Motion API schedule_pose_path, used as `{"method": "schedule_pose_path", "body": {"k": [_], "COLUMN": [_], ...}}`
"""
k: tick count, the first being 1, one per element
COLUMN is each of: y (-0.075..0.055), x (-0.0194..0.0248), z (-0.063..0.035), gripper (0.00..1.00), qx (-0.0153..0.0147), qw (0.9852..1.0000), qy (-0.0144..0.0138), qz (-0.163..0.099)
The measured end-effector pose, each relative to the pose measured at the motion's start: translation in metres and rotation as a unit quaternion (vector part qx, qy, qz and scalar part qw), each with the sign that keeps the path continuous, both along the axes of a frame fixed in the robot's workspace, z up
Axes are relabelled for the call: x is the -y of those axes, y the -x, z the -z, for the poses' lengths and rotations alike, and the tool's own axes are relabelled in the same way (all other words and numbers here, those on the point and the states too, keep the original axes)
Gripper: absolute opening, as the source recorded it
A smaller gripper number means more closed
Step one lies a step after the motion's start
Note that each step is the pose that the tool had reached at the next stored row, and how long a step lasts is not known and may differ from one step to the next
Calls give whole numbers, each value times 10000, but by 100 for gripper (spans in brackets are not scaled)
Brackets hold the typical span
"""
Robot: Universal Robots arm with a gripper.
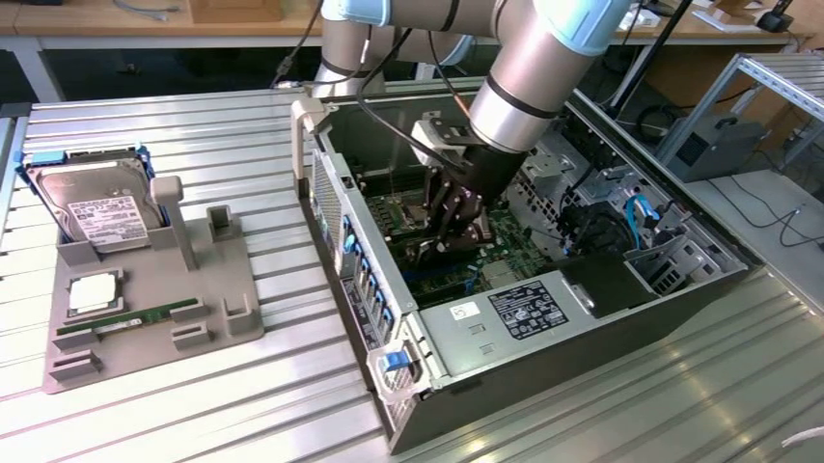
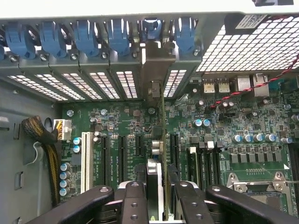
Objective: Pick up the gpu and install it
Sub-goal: 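Insert the gpu into the slot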
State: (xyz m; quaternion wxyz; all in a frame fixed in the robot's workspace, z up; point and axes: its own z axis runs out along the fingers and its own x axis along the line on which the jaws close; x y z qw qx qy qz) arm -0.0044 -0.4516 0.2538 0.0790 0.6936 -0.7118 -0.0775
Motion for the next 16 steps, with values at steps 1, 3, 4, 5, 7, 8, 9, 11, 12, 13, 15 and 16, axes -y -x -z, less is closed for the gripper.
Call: {"method": "schedule_pose_path", "body": {"k": [1, 3, 4, 5, 7, 8, 9, 11, 12, 13, 15, 16], "y": [0, 0, 0, 0, 0, 0, 0, 0, 0, 0, 0, 0], "x": [0, 0, 0, 0, 0, -1, 0, 0, 0, 0, 0, 0], "z": [1, 1, 1, 2, 13, 17, 22, 31, 37, 37, 37, 38], "gripper": [28, 28, 28, 28, 28, 28, 28, 28, 28, 28, 28, 28], "qx": [0, 0, 0, 0, 1, 0, 0, 0, 0, 0, 0, 0], "qw": [10000, 10000, 10000, 10000, 10000, 10000, 10000, 10000, 10000, 10000, 10000, 10000], "qy": [-1, -1, -1, -1, -2, -2, -1, -1, -1, -1, -1, -1], "qz": [0, 0, 0, 0, 0, 0, 0, 0, 0, 0, 0, 0]}}
